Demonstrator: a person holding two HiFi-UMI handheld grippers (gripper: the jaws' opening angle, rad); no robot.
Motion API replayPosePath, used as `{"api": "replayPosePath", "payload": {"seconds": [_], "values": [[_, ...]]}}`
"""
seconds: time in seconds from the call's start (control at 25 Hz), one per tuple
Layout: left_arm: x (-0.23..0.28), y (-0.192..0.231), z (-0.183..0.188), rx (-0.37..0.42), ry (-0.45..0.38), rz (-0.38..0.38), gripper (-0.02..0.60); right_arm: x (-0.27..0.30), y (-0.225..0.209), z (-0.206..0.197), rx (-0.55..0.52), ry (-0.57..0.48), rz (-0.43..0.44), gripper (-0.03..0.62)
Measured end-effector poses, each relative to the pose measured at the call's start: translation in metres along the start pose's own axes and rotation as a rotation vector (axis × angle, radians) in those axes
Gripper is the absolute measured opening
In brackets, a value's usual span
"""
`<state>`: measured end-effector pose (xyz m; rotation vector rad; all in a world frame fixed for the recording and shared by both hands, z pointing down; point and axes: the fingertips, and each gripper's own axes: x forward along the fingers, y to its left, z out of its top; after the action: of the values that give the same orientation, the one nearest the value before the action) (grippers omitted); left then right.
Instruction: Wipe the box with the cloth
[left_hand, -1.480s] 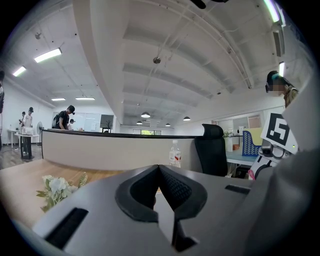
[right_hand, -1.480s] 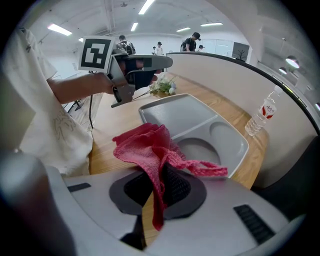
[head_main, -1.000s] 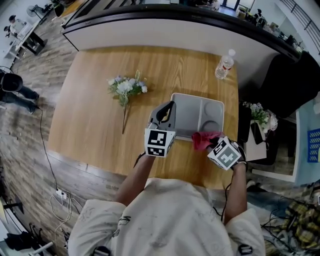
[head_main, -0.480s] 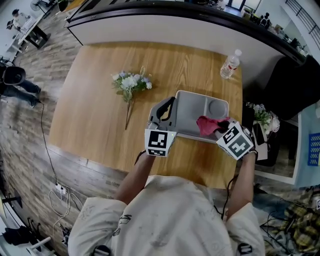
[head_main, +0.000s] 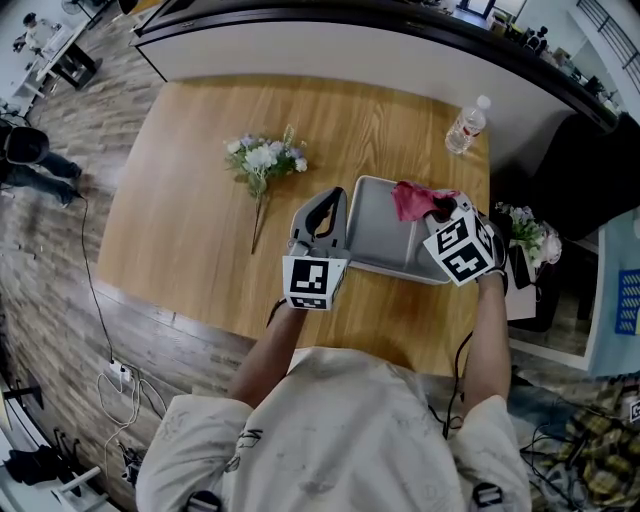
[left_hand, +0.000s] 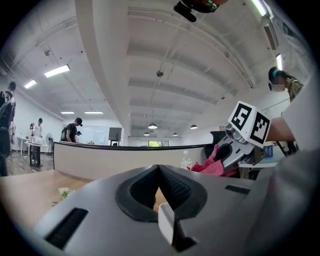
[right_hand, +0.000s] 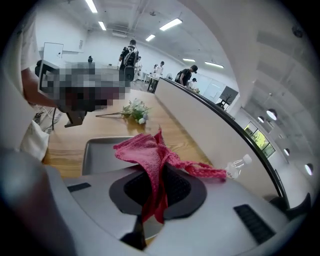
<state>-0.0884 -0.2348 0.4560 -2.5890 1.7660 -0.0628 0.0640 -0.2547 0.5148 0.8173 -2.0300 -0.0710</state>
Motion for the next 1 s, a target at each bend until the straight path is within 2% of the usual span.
{"api": "replayPosePath", "payload": {"seconds": [0.16, 0.36, 0.72, 1.0], "values": [[-0.001, 0.005, -0.006, -0.009, 0.002, 0.017, 0.008, 0.017, -0.012, 0.009, -0.024, -0.012, -0.06, 0.055], [-0.002, 0.009, -0.012, -0.014, 0.022, 0.023, 0.008, 0.043, -0.014, 0.01, -0.057, 0.014, -0.076, 0.054], [-0.002, 0.017, -0.018, -0.023, 0.042, 0.032, 0.008, 0.091, 0.021, -0.03, -0.087, 0.158, 0.011, 0.057], [-0.004, 0.017, -0.025, -0.029, 0.06, 0.031, 0.008, 0.094, 0.021, -0.03, -0.043, 0.191, 0.029, 0.057]]}}
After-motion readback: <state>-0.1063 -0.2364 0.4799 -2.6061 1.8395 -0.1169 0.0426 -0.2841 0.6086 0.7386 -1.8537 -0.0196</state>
